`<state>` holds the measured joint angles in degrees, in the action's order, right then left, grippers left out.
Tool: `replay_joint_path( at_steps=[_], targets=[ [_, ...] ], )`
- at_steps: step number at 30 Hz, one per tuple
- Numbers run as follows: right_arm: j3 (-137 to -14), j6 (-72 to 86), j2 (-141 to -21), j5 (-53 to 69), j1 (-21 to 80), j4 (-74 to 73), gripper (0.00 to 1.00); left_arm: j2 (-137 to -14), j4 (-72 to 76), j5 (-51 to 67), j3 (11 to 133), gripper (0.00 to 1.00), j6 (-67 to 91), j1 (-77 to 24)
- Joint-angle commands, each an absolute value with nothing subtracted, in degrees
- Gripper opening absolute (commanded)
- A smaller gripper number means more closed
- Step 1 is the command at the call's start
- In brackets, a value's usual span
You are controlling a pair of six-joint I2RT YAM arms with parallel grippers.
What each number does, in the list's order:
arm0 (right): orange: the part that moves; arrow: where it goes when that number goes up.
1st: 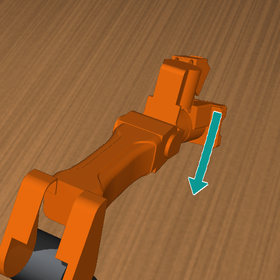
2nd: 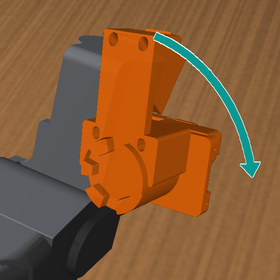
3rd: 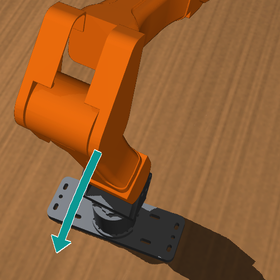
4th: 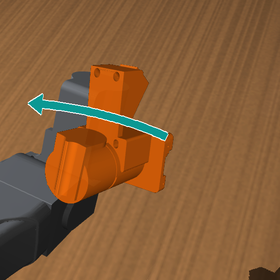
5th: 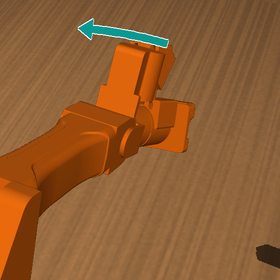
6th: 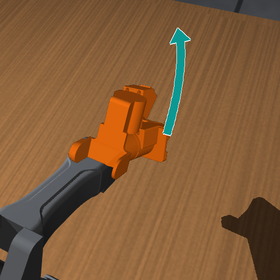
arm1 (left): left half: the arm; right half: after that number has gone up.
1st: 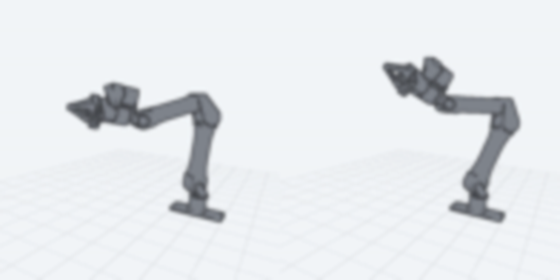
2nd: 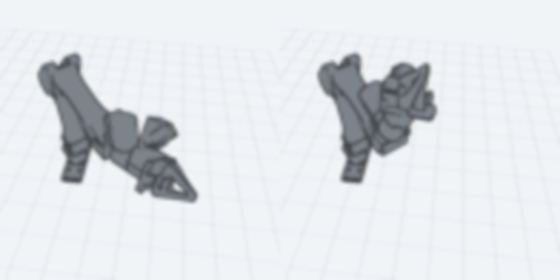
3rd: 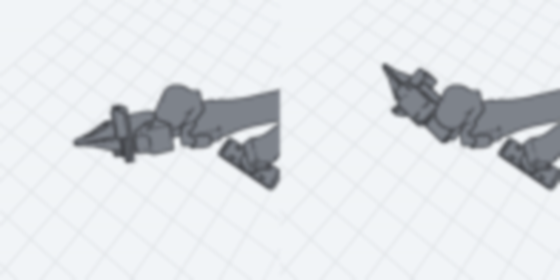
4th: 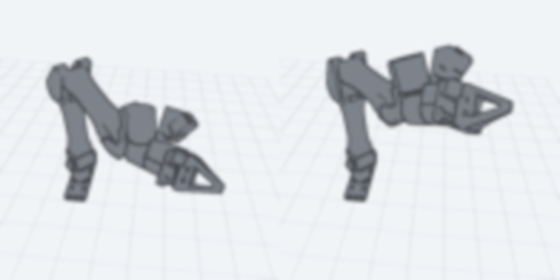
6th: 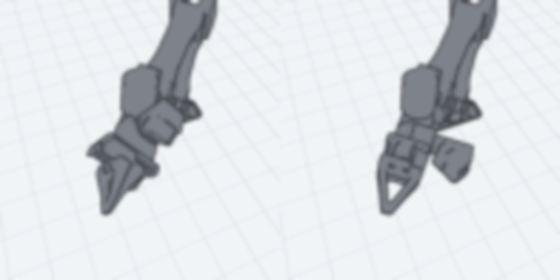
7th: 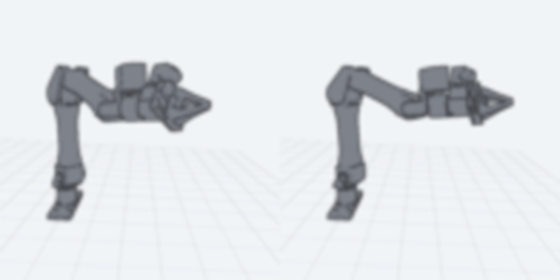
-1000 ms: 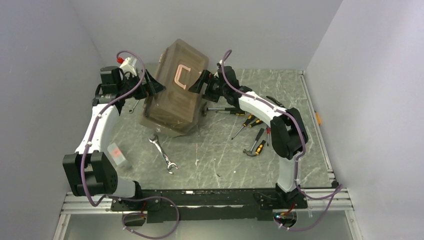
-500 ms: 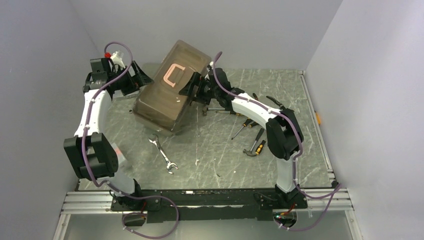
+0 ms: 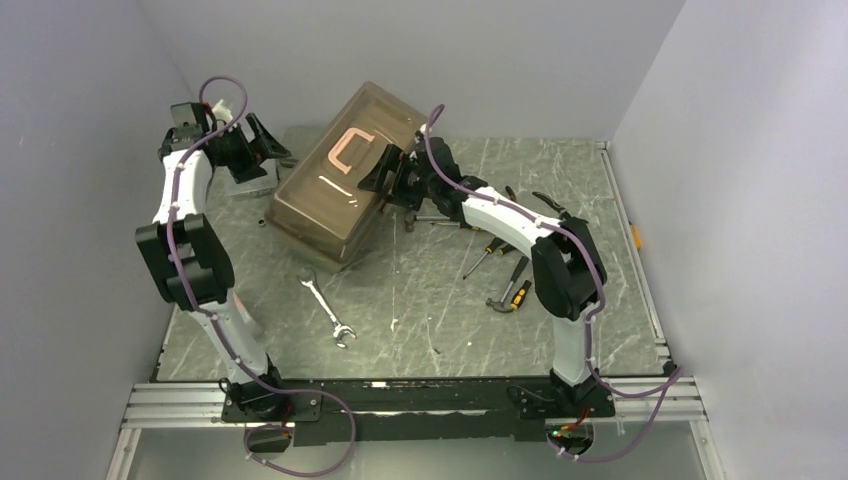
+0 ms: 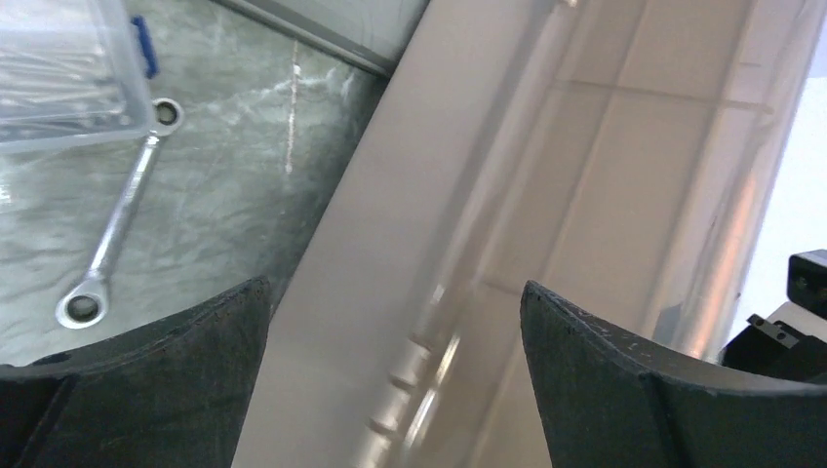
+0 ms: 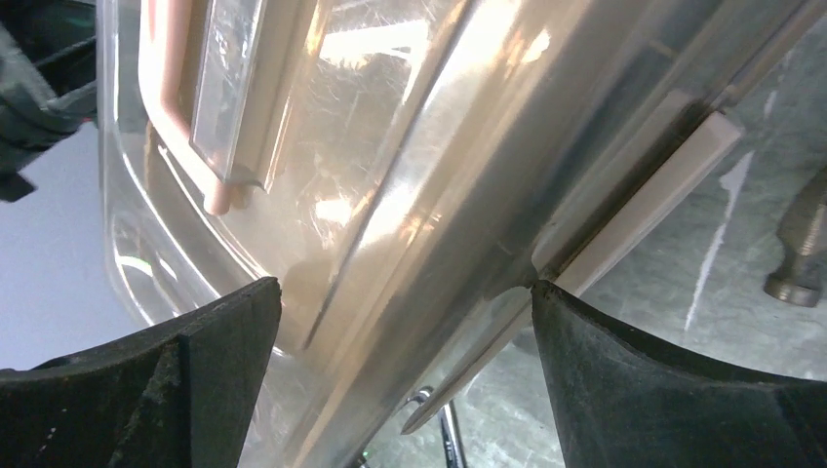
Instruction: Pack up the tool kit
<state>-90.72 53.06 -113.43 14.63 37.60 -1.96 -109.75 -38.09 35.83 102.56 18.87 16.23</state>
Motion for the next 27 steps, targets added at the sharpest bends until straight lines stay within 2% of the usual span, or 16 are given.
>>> replay_joint_path(
  at_steps=[1, 3, 6, 7, 11, 12, 22, 27],
  targets=[
    [-92.78, 51.18, -112.21, 13.83, 37.45, -2.45, 1.00, -112.39, -28.57, 49.43, 102.34, 0.98, 25.90, 16.47],
    [-93.06, 50.99, -112.23, 14.12, 37.17, -2.45, 1.00, -111.23, -21.42, 50.62, 99.29, 0.95, 30.30, 16.51],
    [-92.76, 50.98, -111.88, 14.24, 36.84, -2.06, 1.00, -112.49, -16.92, 52.27, 99.31, 0.80, 34.13, 16.46],
    [-92.66, 50.91, -111.83, 14.15, 36.68, -1.99, 1.00, -113.60, -16.65, 53.24, 100.39, 0.68, 34.91, 16.33],
    [-93.50, 50.12, -112.24, 13.98, 36.22, -2.54, 0.98, -120.29, -17.04, 55.79, 105.70, 0.03, 36.92, 15.48],
    [-94.17, 49.90, -112.63, 13.79, 36.07, -2.93, 0.98, -121.76, -16.91, 56.28, 106.32, 0.00, 37.32, 15.21],
    [-94.29, 50.63, -114.40, 14.09, 36.03, -3.32, 0.99, -129.61, -19.65, 57.45, 110.06, 0.00, 37.26, 7.82],
    [-91.68, 49.75, -111.98, 14.71, 36.01, -3.53, 0.99, -124.51, -19.47, 56.21, 99.00, 0.00, 34.30, 2.92]
  ],
)
